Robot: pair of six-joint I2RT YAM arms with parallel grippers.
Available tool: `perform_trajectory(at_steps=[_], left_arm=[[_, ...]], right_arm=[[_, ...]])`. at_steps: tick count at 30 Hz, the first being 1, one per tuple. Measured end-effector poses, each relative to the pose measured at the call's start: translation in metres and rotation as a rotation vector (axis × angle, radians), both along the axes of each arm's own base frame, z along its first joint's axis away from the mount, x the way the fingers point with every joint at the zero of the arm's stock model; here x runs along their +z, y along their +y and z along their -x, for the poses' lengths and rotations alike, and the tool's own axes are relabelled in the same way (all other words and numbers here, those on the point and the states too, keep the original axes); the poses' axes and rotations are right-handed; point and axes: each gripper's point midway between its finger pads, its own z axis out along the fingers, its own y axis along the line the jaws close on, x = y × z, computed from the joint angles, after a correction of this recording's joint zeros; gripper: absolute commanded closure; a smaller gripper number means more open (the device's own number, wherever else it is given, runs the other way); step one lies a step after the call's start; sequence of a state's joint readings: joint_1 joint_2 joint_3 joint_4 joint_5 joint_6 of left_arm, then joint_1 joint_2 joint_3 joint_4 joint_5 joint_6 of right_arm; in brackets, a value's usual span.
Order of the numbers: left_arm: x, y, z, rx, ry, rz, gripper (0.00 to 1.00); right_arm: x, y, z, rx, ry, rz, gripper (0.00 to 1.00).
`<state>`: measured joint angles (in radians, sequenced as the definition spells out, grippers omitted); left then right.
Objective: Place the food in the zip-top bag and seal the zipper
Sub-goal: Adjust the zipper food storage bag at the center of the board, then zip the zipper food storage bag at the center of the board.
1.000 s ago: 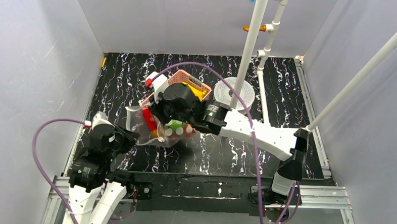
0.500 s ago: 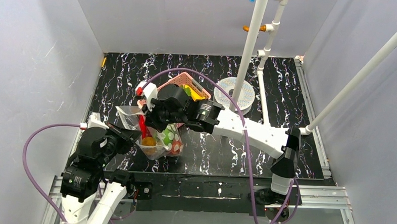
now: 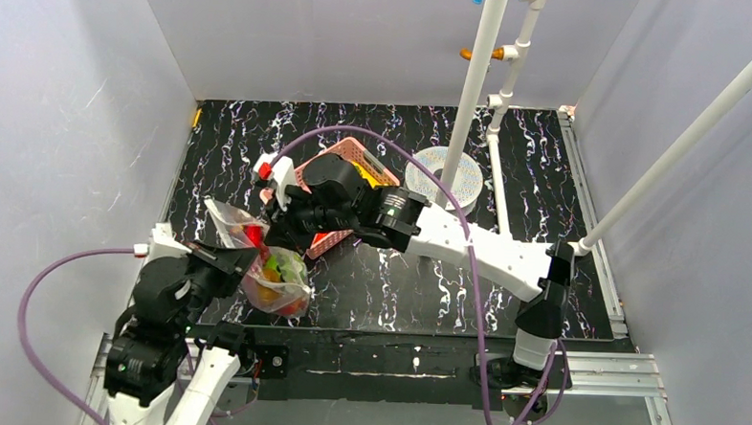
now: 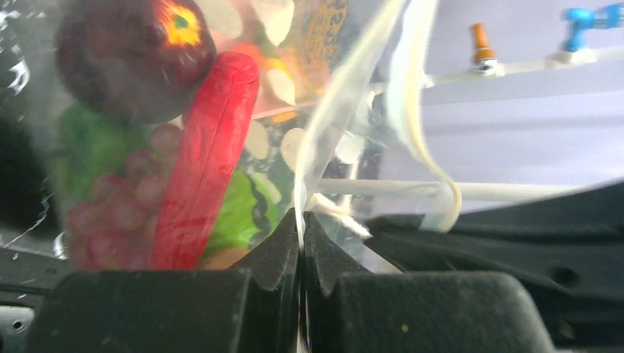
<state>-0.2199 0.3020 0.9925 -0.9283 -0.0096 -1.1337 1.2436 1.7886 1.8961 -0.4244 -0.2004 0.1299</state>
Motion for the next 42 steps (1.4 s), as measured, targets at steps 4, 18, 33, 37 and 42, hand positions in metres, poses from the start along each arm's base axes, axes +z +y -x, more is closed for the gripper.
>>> perform_trajectory(at_steps=[4, 18, 33, 37, 42], left_arm=[[-0.046, -0.003, -0.011, 0.009, 0.123, -0.011, 1.0], [-0.056, -0.017, -0.04, -0.009, 0.188, 0.028, 1.0], [-0.061, -0.016, -0.038, -0.003, 0.182, 0.034, 1.0], [-0.063, -0.016, -0.037, -0.003, 0.188, 0.033, 1.0], [-0.067, -0.015, -0.034, -0.002, 0.212, 0.028, 1.0]], right_arm=[[-0.03, 0.008, -0.011, 0.023, 0.054, 0.048, 0.88], [-0.055, -0.01, -0.055, -0.051, 0.204, 0.163, 0.25], [-0.04, -0.097, -0.024, -0.293, 0.099, 0.07, 0.09], [-0.06, -0.093, -0.011, -0.322, 0.091, 0.087, 0.11], [-0.072, -0.082, 0.011, -0.297, 0.077, 0.102, 0.21]])
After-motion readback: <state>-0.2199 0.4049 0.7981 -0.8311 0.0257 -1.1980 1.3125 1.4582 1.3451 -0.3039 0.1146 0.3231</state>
